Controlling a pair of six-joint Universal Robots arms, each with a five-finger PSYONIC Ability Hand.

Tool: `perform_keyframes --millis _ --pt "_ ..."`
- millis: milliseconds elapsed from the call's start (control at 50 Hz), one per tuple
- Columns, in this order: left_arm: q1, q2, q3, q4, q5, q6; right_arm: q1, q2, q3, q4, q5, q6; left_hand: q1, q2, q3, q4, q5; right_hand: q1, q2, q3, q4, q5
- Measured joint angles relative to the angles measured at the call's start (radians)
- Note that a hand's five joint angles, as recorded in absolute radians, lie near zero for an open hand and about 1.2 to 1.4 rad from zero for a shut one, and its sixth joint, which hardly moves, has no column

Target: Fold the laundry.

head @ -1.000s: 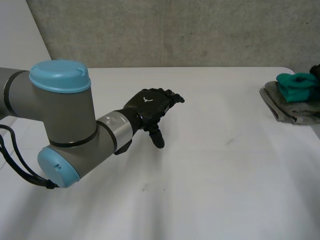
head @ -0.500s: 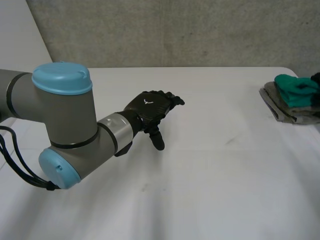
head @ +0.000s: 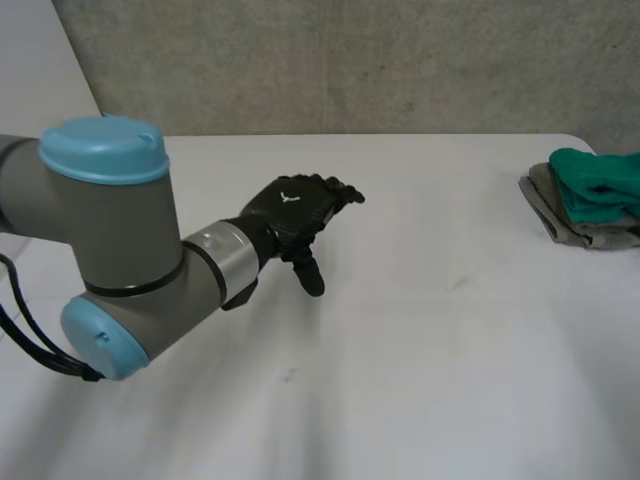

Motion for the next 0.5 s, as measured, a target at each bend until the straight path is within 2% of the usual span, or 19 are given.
perform_keyframes --millis 20,100,120,180,260,320,340,380,400,500 --pt "0.004 0.013 -0.003 0.001 -0.003 0.0 0.03 -0.033 -0.009 0.001 0.062 0.0 0.0 0.0 0.0 0.0 0.0 0.0 0.0 0.0 0.0 0.0" --pt "0.037 0.092 -0.022 0.014 -0.04 -0.013 0.188 -0.132 -0.023 -0.006 0.208 0.076 0.0 0.0 0.0 0.0 0.0 0.0 0.0 0.0 0.0 0.0" --pt "0.037 0.092 -0.022 0.014 -0.04 -0.013 0.188 -0.132 -0.023 -0.006 0.208 0.076 0.0 0.0 0.0 0.0 0.0 0.0 0.0 0.0 0.0 0.0" --pt "0.068 0.162 -0.045 0.039 -0.095 -0.039 0.314 -0.193 0.011 -0.011 0.249 0.19 0.0 0.0 0.0 0.0 0.0 0.0 0.0 0.0 0.0 0.0" --pt "0.12 0.25 -0.093 0.077 -0.173 -0.07 0.441 -0.308 0.152 -0.023 0.271 0.363 0.0 0.0 0.0 0.0 0.0 0.0 0.0 0.0 0.0 0.0" --pt "0.164 0.304 -0.135 0.097 -0.222 -0.082 0.479 -0.35 0.219 -0.034 0.279 0.416 0.0 0.0 0.0 0.0 0.0 0.0 0.0 0.0 0.0 0.0" --pt "0.174 0.315 -0.146 0.099 -0.231 -0.083 0.537 -0.411 0.339 -0.069 0.294 0.482 0.0 0.0 0.0 0.0 0.0 0.0 0.0 0.0 0.0 0.0" --pt "0.174 0.315 -0.146 0.099 -0.231 -0.083 0.537 -0.411 0.339 -0.069 0.294 0.482 0.0 0.0 0.0 0.0 0.0 0.0 0.0 0.0 0.0 0.0" --pt "0.216 0.355 -0.195 0.107 -0.258 -0.088 0.606 -0.476 0.495 -0.136 0.326 0.534 0.0 0.0 0.0 0.0 0.0 0.0 0.0 0.0 0.0 0.0" --pt "0.254 0.385 -0.262 0.108 -0.27 -0.088 0.686 -0.556 0.7 -0.244 0.403 0.559 0.0 -0.001 0.0 -0.001 0.0 0.0 0.0 0.0 0.0 0.0"
